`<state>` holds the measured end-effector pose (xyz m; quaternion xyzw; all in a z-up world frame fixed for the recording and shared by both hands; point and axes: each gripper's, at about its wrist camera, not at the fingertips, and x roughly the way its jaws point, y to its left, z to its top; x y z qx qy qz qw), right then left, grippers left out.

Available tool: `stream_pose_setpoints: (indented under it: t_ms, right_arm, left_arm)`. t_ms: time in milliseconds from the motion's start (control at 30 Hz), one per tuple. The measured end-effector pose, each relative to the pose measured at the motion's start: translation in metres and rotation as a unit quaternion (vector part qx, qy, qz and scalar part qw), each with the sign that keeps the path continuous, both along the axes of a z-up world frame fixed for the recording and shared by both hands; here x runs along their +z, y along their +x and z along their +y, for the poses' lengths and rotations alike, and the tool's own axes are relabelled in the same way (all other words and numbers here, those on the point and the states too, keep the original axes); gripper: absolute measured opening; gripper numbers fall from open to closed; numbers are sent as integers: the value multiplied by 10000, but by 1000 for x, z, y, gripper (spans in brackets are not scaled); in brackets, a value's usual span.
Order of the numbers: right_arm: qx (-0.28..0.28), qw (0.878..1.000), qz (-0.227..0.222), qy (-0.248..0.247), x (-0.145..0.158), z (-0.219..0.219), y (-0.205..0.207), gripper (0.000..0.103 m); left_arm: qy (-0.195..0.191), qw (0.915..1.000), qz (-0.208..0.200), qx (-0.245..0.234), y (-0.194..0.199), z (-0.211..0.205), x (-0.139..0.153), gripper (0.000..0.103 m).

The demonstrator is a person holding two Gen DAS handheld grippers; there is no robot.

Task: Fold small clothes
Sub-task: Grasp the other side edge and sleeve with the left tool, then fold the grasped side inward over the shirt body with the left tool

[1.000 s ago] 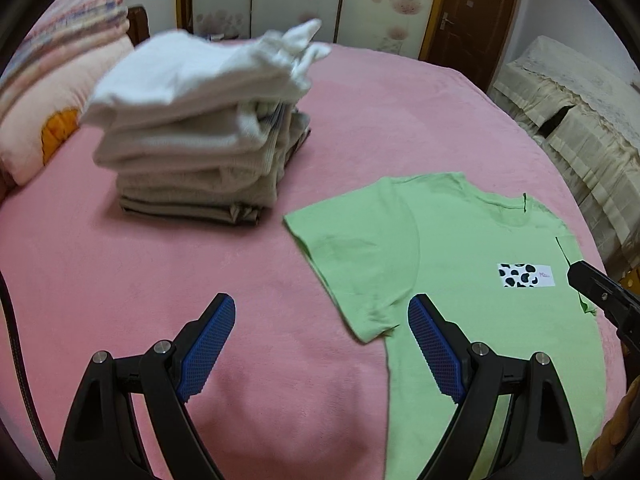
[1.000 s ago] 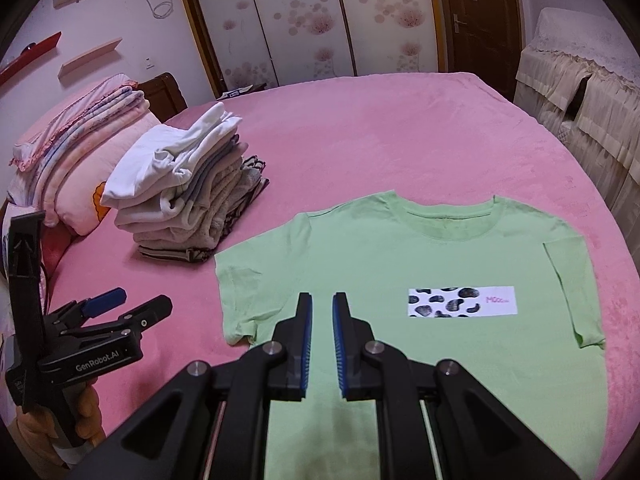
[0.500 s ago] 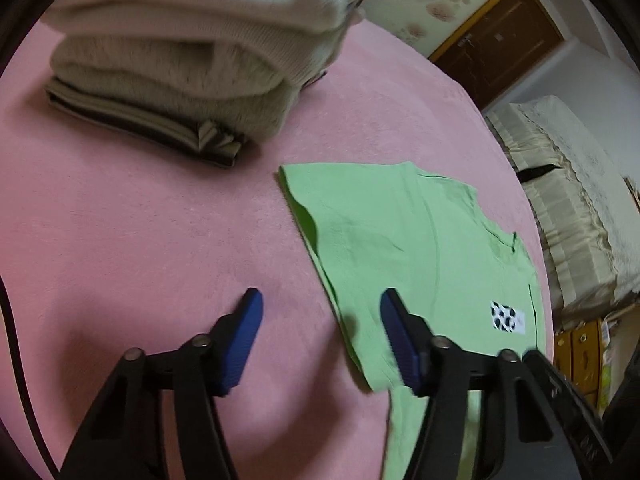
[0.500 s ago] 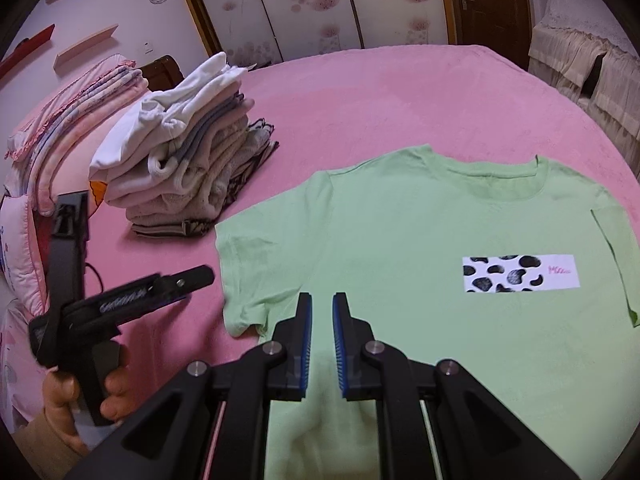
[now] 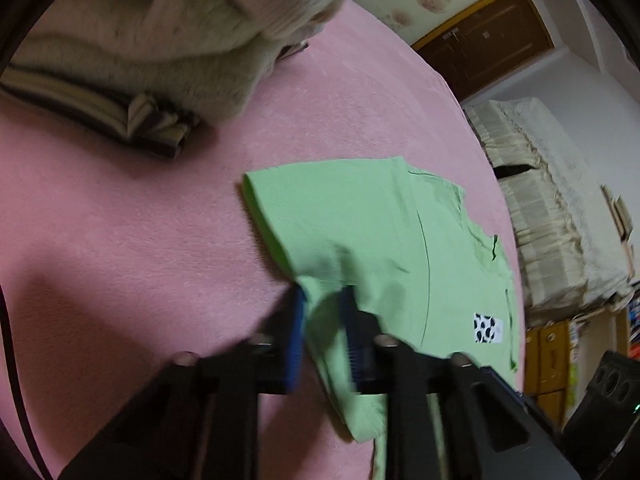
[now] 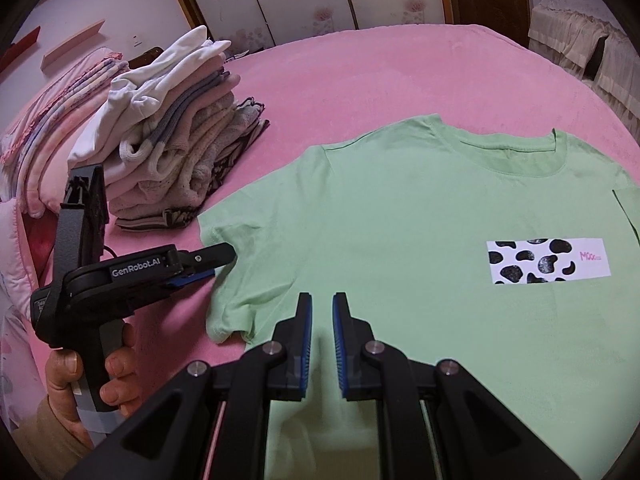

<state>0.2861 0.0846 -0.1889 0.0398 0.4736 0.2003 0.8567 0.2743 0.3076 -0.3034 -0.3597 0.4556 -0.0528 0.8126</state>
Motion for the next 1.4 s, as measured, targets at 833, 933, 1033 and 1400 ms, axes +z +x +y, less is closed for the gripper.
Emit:
stream_pose_setpoints:
  t_ms: [833, 933, 1033, 1400]
  right_arm:
    - [-471, 9976, 83, 502, 4, -71, -7, 10]
    - [-550, 9971, 119, 519, 2, -80, -5, 10]
    - [-588, 9968, 136, 523, 0, -88, -4, 10]
    - [-417, 9972, 207, 585, 4, -88, 7, 10]
  left_arm:
    - [1368, 9876, -428, -637, 32, -139, 77, 2]
    - [1247, 9889, -272, -755, 30, -148, 65, 2]
    - [1105, 9901, -319, -799, 21, -152, 64, 2]
    - [1233, 9915, -375, 145, -44, -93, 70, 4]
